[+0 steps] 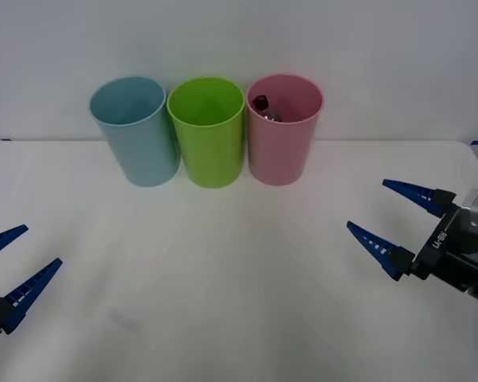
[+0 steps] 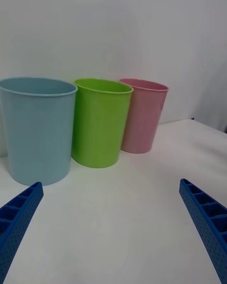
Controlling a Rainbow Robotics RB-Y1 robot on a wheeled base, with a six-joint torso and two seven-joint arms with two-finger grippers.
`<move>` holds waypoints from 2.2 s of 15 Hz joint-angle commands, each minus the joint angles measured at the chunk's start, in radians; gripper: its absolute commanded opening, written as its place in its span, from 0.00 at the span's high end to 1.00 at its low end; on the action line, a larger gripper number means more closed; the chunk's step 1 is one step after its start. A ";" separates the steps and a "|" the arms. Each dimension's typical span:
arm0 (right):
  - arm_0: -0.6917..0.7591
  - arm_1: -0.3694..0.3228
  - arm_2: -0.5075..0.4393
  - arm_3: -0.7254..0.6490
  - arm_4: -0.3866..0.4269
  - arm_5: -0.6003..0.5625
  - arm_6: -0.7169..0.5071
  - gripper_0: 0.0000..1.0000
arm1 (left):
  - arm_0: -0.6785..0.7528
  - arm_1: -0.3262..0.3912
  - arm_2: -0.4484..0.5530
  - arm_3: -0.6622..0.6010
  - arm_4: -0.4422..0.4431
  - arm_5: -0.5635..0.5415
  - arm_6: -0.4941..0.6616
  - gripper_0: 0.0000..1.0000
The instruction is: Grasp the object on the table and drop it into the matching bin: aluminum can to the light blue bin, PET bottle to the pink bin.
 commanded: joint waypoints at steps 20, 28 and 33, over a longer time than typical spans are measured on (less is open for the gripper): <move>0.267 0.043 -0.159 0.076 -0.043 -0.279 0.155 0.00 | 0.000 0.000 0.000 0.000 0.000 0.000 0.000 0.00; 0.275 0.043 -0.216 0.148 -0.051 -0.361 0.197 0.00 | 0.000 0.000 0.000 0.000 0.000 0.000 0.000 0.00; 0.258 0.045 -0.216 0.151 -0.053 -0.379 0.198 0.00 | 0.000 0.000 0.000 0.000 0.000 0.000 0.000 0.00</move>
